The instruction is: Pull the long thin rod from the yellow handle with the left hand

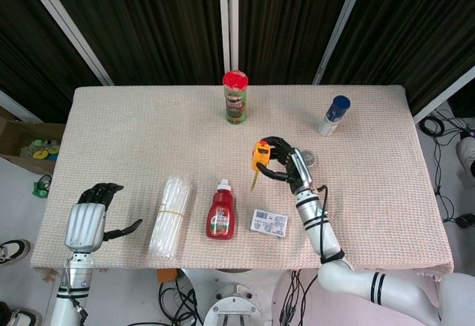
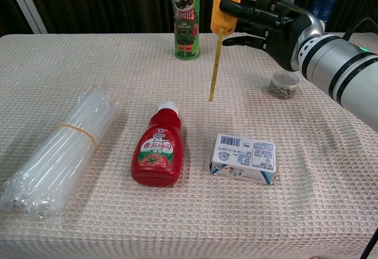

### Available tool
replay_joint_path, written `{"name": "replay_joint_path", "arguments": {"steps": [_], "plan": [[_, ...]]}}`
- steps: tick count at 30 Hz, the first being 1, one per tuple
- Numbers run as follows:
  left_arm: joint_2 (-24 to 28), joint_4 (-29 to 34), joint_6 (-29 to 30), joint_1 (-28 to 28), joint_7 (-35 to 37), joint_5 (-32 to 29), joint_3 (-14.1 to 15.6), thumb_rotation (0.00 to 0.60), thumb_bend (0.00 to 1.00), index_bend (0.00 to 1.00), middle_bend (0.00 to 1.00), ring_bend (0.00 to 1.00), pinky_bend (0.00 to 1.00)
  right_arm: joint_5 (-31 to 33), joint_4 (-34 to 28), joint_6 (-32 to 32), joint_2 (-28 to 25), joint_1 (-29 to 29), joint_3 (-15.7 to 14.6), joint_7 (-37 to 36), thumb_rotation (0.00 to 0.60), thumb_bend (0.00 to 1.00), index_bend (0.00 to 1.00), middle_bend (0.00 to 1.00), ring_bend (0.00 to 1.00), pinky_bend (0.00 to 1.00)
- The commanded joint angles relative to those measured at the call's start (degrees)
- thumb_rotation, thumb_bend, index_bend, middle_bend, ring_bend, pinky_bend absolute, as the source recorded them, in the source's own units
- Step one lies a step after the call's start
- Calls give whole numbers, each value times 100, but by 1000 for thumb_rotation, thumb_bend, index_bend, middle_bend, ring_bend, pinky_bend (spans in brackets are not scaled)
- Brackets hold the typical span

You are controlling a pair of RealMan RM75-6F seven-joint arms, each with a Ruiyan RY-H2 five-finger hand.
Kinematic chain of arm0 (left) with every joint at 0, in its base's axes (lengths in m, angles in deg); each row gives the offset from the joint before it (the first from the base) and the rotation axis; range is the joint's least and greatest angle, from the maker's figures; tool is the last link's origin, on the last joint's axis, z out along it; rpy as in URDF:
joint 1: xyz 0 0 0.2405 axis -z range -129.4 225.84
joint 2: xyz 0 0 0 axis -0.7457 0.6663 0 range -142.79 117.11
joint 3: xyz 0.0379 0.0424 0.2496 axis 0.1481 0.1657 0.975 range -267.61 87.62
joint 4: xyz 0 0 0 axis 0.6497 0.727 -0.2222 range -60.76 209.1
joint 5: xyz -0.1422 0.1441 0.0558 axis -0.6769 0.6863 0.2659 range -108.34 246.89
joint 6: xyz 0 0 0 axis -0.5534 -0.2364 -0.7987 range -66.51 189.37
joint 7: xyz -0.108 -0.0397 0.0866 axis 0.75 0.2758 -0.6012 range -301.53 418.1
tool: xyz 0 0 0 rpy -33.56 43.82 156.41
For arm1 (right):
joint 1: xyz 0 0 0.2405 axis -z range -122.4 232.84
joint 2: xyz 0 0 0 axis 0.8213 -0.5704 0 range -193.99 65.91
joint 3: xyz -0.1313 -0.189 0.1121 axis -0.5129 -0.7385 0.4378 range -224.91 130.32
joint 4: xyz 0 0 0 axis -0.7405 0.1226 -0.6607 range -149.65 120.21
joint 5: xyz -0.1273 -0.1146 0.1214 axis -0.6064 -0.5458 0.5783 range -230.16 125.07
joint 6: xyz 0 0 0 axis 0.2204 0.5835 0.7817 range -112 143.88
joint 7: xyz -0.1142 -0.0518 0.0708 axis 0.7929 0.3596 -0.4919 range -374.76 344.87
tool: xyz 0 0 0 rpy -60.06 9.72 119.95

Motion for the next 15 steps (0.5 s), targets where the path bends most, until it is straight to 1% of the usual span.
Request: {"name": "replay_joint_path", "arguments": {"steps": [1, 8, 11, 13, 15], "plan": [[15, 19, 14, -11, -11, 2, 3, 191, 59, 275, 251, 205, 280, -15, -8, -7, -10, 7, -3, -12, 600, 334, 702, 627, 613, 450], [13, 32, 21, -11, 28, 18, -7, 186, 58, 275, 251, 205, 280, -76, -48, -42, -38, 50, -71, -29, 600, 335, 702, 627, 613, 450], [23, 35, 15, 25, 66, 25, -68, 189, 60, 276, 251, 205, 280, -125, -59, -76, -49, 69, -105, -21, 600, 335, 702, 627, 613, 451], [79, 102, -17, 89, 166, 61, -140, 236, 76, 279, 251, 205, 281, -142, -64, -88, -56, 69, -114, -2, 600, 335, 703, 627, 613, 451], [239, 273, -79, 211, 251, 92, -300, 326, 102, 281, 251, 205, 289, -139, -61, -104, -48, 61, -115, 35, 600, 335, 702, 627, 613, 450]]}}
